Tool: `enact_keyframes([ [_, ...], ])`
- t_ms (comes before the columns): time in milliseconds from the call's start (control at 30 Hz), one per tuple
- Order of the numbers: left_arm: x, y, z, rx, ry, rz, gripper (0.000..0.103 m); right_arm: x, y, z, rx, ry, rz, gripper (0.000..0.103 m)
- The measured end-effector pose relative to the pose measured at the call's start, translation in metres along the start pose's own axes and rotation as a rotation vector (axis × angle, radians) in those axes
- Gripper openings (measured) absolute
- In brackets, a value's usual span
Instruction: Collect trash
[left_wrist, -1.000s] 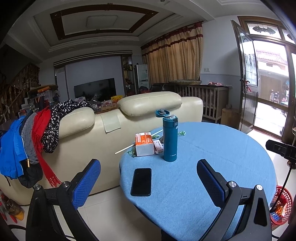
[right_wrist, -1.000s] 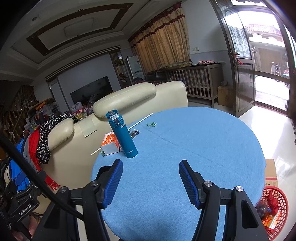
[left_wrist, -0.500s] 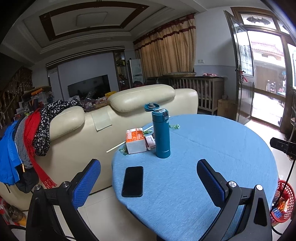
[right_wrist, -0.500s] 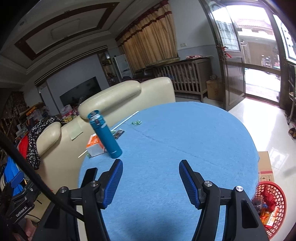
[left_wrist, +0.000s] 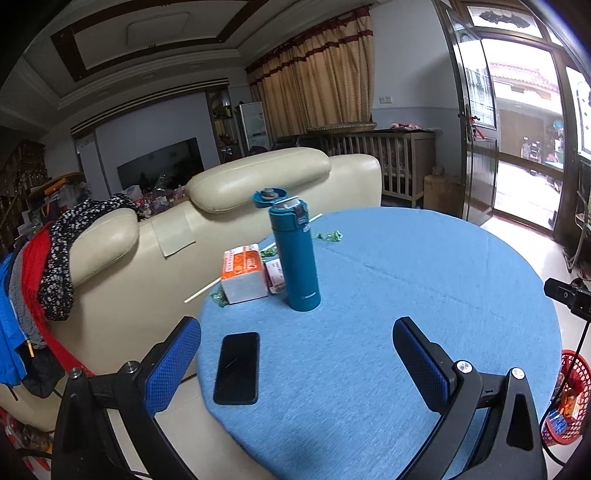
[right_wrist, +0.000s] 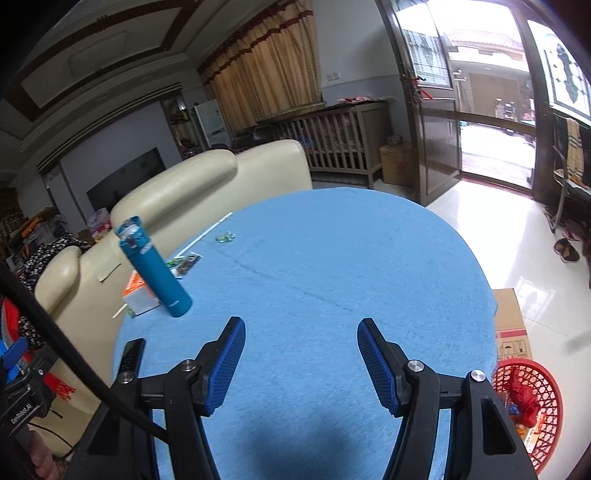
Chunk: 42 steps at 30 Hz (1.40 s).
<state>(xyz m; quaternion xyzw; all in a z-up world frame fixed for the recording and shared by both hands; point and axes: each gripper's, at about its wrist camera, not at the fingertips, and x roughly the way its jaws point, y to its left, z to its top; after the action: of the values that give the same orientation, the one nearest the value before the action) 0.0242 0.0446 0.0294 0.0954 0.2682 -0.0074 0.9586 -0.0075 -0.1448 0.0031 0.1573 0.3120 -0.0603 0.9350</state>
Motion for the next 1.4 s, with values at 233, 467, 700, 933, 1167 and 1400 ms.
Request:
enact_keyframes([
  [233, 0.018, -0.021, 0.004, 0.026, 0.024, -0.041, 0.103, 0.004, -0.01, 0.0, -0.001, -0.017, -0.043, 0.067],
  [467, 0.032, -0.035, 0.009, 0.036, 0.046, -0.073, 0.103, 0.006, -0.012, -0.001, -0.009, -0.022, -0.062, 0.067],
  [700, 0.043, -0.049, 0.009, 0.054, 0.068, -0.096, 0.103, 0.014, -0.015, -0.006, -0.02, 0.002, -0.071, 0.067],
  [933, 0.05, -0.061, 0.01, 0.069, 0.085, -0.113, 0.103, 0.018, -0.019, -0.007, -0.018, 0.013, -0.076, 0.067],
  [1167, 0.051, -0.07, 0.009, 0.082, 0.087, -0.129, 0.103, 0.013, -0.022, -0.007, -0.023, -0.002, -0.085, 0.067],
  [1400, 0.053, -0.071, 0.007, 0.083, 0.096, -0.126, 0.103, 0.02, -0.02, -0.009, -0.028, 0.018, -0.077, 0.067],
])
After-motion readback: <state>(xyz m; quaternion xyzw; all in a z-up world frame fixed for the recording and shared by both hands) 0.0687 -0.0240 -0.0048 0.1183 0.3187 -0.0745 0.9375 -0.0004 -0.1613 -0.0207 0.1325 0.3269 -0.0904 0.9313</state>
